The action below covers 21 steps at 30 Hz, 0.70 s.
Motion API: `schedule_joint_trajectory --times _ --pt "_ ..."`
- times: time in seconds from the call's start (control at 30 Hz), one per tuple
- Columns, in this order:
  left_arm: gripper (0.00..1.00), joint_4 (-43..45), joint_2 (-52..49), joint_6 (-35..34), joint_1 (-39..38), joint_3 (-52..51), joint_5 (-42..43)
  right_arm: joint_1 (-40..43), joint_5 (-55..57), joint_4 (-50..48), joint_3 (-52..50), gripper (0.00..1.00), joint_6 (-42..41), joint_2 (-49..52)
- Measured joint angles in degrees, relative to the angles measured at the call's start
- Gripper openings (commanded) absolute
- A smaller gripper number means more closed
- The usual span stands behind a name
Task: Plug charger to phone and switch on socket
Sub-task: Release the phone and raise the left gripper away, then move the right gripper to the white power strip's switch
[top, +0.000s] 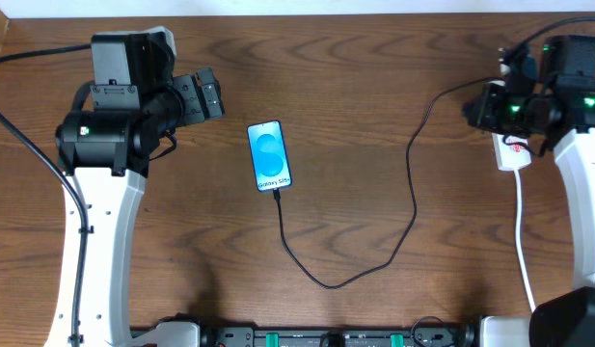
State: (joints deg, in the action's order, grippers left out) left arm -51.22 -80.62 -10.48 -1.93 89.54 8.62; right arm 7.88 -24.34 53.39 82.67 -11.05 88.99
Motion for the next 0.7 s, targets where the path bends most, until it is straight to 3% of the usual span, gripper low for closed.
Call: schedule_joint_trajectory --times 0.3,0.7 --pt "0.97 0.0 0.0 0.0 0.0 0.0 0.0 7.21 -2.86 -0.72 -0.28 0.01 1.05 0.0" --pt "0.98 0.0 0.0 0.0 0.0 0.0 0.0 16.5 -8.57 -11.32 -12.79 0.01 1.7 -0.02"
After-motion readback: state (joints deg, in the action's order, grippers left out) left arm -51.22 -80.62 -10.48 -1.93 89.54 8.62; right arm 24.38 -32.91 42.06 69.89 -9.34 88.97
